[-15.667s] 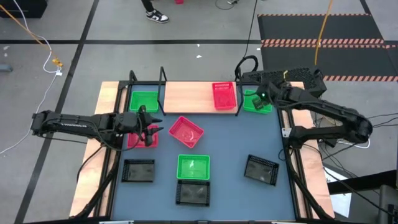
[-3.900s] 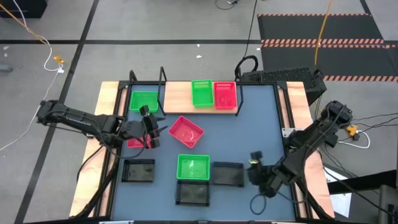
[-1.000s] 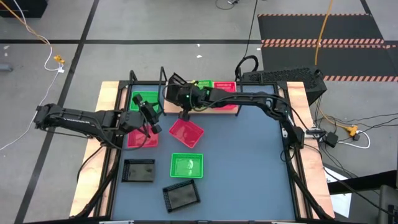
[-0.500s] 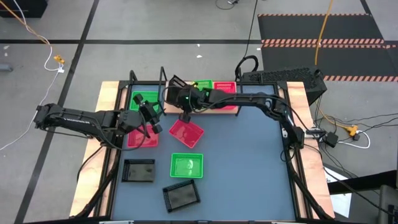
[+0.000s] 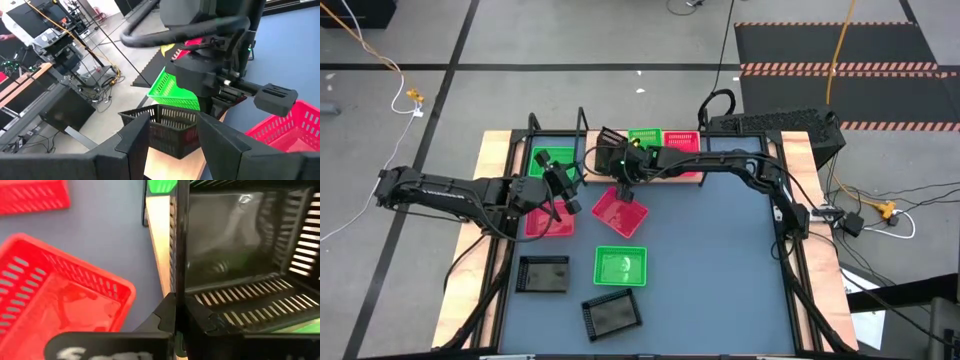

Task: Stack baskets on shelf by color
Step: Put the top right black bin on the shelf, then adjust the green bin on the shelf

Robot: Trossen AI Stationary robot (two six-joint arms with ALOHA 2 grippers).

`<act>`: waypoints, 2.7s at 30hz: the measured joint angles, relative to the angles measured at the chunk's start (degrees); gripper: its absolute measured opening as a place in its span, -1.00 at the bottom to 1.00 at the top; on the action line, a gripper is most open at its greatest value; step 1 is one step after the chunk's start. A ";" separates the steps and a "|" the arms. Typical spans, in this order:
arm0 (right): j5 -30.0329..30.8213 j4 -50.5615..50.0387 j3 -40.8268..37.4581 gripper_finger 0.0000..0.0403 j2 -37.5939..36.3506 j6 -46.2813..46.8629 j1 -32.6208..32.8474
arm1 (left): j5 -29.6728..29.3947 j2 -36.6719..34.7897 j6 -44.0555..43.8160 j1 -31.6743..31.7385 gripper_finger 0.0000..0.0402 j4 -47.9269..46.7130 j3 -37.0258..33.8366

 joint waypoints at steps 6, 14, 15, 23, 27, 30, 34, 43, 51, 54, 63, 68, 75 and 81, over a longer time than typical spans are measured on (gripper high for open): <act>4.25 2.26 -1.44 -0.74 0.02 -0.55 -0.04 | 0.00 0.00 0.00 0.00 -0.16 0.04 0.00; 4.50 3.47 -1.44 -0.48 -0.31 -4.93 -0.04 | 0.00 0.00 0.02 0.00 -0.16 0.22 0.00; 4.49 4.03 -1.44 -0.46 -0.40 -4.86 -0.01 | 0.00 0.00 0.02 0.00 -0.16 0.22 0.00; 4.87 4.55 -1.44 -0.47 -3.50 -5.07 0.80 | 0.00 0.00 0.31 0.00 -0.16 -0.05 -0.02; 7.12 -0.16 -1.35 -0.48 -7.31 -5.58 0.86 | 0.00 0.00 0.35 0.04 -0.16 -0.24 -0.04; 7.02 -5.90 -1.30 -0.48 -9.27 -6.38 -0.29 | 0.00 0.02 0.41 0.28 -0.16 -0.58 -0.04; 5.87 -11.83 -1.46 -0.48 -10.45 -10.57 -3.22 | -0.02 0.00 0.37 0.57 -0.16 -0.61 -0.04; -4.81 -11.44 -5.60 -0.48 -10.14 -9.16 -10.39 | -0.02 0.02 -1.16 0.55 -0.16 -1.18 -0.04; -6.34 -9.81 -11.17 -0.48 -10.10 -9.46 -9.16 | -0.02 0.02 -0.58 0.55 -0.16 -1.24 -0.04; -6.36 -9.38 -11.17 -0.48 -10.85 -9.15 -7.95 | -0.06 0.02 0.44 0.55 -0.16 -0.91 -0.04; -6.14 -9.26 -11.10 -0.48 -15.00 -9.17 -6.16 | -0.09 0.02 3.28 0.55 -0.16 1.82 -0.04; -6.27 -12.30 -11.10 -0.48 -16.55 -7.56 -5.93 | -0.08 0.02 3.67 0.55 -0.16 2.01 -0.04; -7.37 -12.77 -11.10 -0.48 -17.44 -9.28 -3.22 | -0.04 0.02 5.35 0.59 -0.16 2.69 -0.04; -7.54 -10.13 -14.08 -0.48 -17.52 -11.49 -2.40 | -0.04 0.02 5.33 0.59 -0.16 2.64 -0.04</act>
